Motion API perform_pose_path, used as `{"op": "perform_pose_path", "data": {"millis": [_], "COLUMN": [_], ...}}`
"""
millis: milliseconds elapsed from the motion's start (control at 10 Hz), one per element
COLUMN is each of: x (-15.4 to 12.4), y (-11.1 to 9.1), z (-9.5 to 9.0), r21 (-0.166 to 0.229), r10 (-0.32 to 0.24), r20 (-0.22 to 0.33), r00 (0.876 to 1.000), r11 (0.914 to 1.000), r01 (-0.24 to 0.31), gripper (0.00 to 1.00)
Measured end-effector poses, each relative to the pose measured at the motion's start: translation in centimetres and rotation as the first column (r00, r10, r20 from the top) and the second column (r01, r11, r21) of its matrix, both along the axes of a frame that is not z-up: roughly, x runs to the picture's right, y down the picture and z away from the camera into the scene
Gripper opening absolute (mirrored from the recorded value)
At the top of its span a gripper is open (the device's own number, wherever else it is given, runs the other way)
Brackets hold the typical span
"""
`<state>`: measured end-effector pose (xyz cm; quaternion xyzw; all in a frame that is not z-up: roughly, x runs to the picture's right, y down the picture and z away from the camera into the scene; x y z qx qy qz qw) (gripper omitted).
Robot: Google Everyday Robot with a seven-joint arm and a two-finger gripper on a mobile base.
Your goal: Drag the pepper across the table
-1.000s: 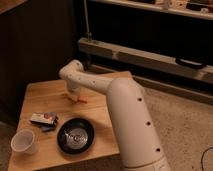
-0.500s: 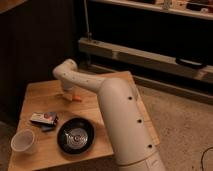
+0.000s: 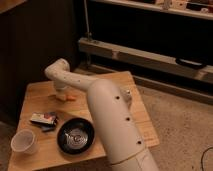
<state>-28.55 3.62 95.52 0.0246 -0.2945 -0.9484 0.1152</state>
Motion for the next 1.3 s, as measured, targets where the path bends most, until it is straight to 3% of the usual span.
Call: {"op": "perform_pose_path", "data": {"millis": [600,1300], "x": [-4.6,-7.8], "y": [0.3,1.2], "z": [-0.2,-0.6], "r21": [-0.011,-0.014], "r10": [-0.069,-0.141], "r20": [0.065,0.12], "r00": [0.995,0.983], "r11": [0.9975,0.9896], "r01": [0.07,0.143], "gripper": [0.31,0.31]}}
